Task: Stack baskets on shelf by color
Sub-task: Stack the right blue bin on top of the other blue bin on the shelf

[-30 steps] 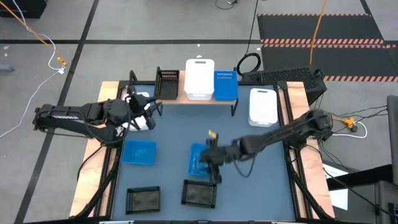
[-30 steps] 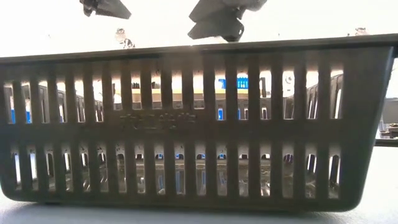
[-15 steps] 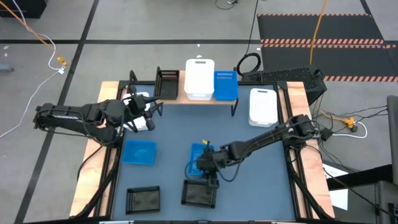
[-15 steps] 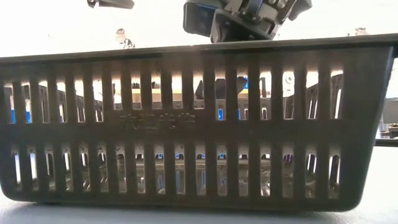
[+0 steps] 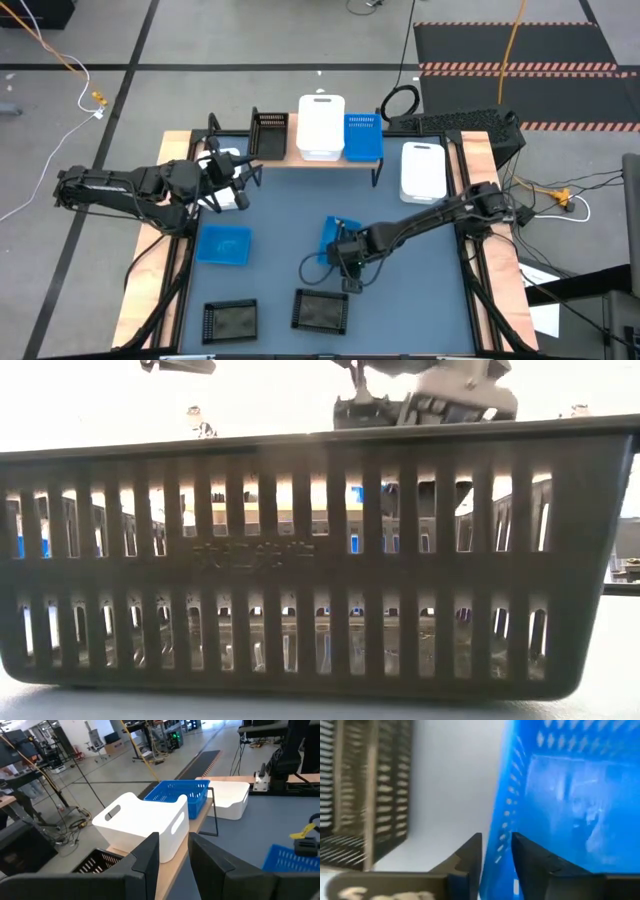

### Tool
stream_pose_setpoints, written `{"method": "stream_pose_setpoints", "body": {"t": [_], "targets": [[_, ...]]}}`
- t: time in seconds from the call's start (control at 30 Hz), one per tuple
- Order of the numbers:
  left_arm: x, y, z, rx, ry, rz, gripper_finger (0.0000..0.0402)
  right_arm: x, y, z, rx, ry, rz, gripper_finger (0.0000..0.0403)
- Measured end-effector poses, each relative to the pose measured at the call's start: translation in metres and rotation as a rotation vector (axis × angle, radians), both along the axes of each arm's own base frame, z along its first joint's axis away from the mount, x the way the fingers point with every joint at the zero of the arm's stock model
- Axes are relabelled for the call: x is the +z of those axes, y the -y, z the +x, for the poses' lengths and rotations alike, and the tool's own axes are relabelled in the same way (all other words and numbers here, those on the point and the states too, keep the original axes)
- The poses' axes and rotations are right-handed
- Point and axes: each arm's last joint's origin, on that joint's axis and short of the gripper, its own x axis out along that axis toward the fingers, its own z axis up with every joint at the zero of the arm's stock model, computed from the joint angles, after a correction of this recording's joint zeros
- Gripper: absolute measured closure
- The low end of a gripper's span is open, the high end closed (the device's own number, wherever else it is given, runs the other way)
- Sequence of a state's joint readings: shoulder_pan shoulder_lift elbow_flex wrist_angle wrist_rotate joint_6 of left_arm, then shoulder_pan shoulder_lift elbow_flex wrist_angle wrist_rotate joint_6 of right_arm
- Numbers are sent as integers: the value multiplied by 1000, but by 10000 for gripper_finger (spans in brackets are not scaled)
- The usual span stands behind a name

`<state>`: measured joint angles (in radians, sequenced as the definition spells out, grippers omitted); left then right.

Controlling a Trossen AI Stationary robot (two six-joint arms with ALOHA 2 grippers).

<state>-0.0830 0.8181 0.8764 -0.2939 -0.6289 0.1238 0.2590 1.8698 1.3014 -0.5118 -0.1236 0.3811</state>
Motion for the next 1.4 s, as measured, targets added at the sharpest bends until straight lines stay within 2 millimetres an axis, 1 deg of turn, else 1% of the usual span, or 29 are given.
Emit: {"method": "stream_pose_setpoints", "body": {"t": [0.1, 0.17, 0.23, 0.37, 0.47, 0.6, 0.73, 0.83, 0.97, 1.07, 1.23, 1.4], "targets": [[0, 0, 0, 0, 0, -1, 295, 9, 1, -4, 13, 3, -1, 348], [0, 0, 0, 0, 0, -1, 295, 20, 3, -9, 38, 23, -7, 378], [0, 0, 0, 1, 1, -1, 295, 35, 4, -15, 53, 47, -9, 395], [0, 0, 0, 1, 1, -1, 295, 68, 6, -29, 68, 135, 13, 397], [0, 0, 0, 1, 1, -1, 295, 98, 9, -43, 114, 244, 14, 399], [0, 0, 0, 1, 1, -1, 295, 132, 16, -62, 170, 378, -12, 400], [0, 0, 0, 1, 1, -1, 295, 161, 29, -81, 172, 514, -106, 401], [0, 0, 0, 1, 1, -1, 295, 179, 41, -93, 157, 612, -213, 401], [1, 0, 0, 1, 9, -2, 295, 200, 62, -105, 118, 730, -399, 402], [1, 0, 0, 3, 13, -9, 295, 210, 84, -110, 70, 747, -525, 402], [1, 0, 0, 5, 20, -19, 295, 224, 128, -112, 14, 646, -674, 402], [0, 0, 2, 7, 20, -27, 295, 226, 177, -112, -48, 489, -770, 402]]}}
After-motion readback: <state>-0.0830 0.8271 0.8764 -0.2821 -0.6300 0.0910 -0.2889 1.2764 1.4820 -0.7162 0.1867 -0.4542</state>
